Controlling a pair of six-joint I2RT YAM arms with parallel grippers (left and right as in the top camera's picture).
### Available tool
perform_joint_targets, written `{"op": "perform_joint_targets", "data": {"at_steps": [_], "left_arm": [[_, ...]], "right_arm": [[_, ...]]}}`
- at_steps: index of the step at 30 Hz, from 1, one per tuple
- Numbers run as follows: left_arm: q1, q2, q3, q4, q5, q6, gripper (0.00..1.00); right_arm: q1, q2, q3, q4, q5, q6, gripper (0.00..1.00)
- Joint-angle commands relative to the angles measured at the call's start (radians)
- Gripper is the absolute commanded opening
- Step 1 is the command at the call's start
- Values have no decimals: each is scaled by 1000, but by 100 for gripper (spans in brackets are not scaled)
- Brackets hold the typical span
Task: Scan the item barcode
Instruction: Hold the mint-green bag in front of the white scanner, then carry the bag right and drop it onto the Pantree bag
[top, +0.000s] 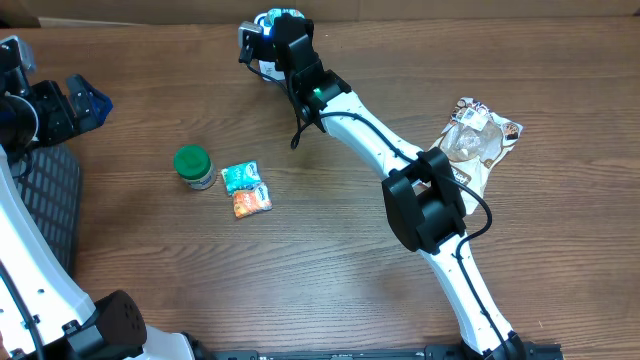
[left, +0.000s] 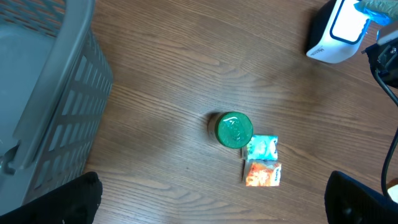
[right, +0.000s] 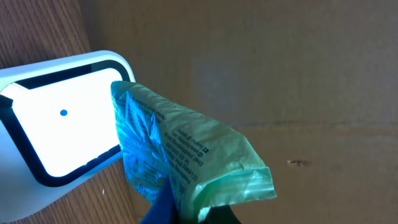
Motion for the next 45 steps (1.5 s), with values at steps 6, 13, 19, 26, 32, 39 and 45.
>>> {"op": "perform_joint_targets", "data": {"at_steps": [6, 13, 19, 26, 32, 39, 45], "left_arm": [[-1, 10, 2, 2, -2, 15, 100], [-1, 10, 2, 2, -2, 15, 100], [-1, 10, 2, 2, -2, 15, 100], [-1, 10, 2, 2, -2, 15, 100], [-1, 10, 2, 2, -2, 15, 99], [-1, 10, 2, 2, -2, 15, 100], [-1, 10, 2, 2, -2, 15, 100]], "right_arm": [[8, -98, 7, 2, 13, 291, 4], [7, -308, 10, -310, -17, 624, 4], [-26, -558, 10, -733, -212, 1022, 4], [-215, -724, 10, -1178, -562, 1333, 4], [-418, -684, -7, -1447, -736, 1336, 4], [-578, -661, -235, -1382, -740, 1346, 4], [-689, -661, -499, -1220, -748, 1409, 4]]}}
